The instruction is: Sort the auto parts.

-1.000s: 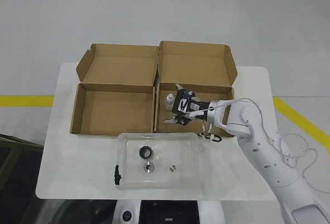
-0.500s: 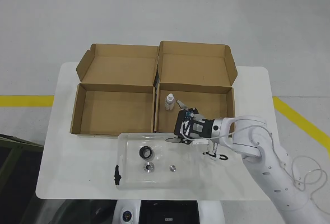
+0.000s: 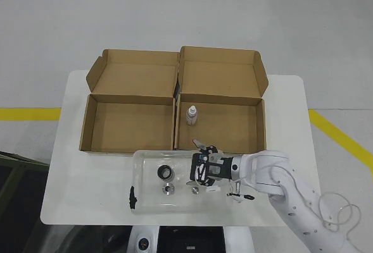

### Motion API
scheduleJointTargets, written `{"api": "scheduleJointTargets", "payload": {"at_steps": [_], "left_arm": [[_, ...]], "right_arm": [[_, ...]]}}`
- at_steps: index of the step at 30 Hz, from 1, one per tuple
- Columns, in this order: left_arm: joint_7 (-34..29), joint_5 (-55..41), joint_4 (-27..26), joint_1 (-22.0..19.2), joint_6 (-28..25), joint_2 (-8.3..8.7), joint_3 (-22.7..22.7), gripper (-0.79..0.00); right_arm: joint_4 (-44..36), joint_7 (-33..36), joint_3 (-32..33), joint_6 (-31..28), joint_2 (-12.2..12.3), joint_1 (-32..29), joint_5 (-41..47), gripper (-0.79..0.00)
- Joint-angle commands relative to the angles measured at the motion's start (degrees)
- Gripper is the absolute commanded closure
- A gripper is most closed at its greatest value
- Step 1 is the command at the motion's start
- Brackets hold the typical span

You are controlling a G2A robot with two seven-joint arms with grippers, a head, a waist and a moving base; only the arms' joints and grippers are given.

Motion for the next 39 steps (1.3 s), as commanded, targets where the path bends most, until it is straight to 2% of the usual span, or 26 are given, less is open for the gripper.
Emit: {"api": "scheduleJointTargets", "payload": {"at_steps": [1, 12, 22, 30, 39], "left_arm": [[0.00, 0.00, 0.00, 0.00, 0.00, 0.00, 0.00, -0.785], [0.00, 0.00, 0.00, 0.00, 0.00, 0.00, 0.00, -0.785], [0.00, 0.00, 0.00, 0.00, 0.00, 0.00, 0.00, -0.785], [0.00, 0.00, 0.00, 0.00, 0.00, 0.00, 0.00, -0.785], [0.00, 0.00, 0.00, 0.00, 0.00, 0.00, 0.00, -0.785]], "right_arm": [[-0.36, -0.20, -0.16, -0.14, 0.12, -0.62, -0.53, -0.785], [-3.49, -0.21, 0.21, -1.32, 1.06, -3.76, -3.13, -0.785], [-5.89, -5.37, 1.22, -1.52, 1.64, -4.91, -7.11, -0.785], [-7.33, -1.90, 0.41, -4.16, 2.29, -7.12, -6.40, -0.785], [-8.45, 0.44, 0.21, -3.35, 2.78, -8.09, -5.98, -0.785]]}}
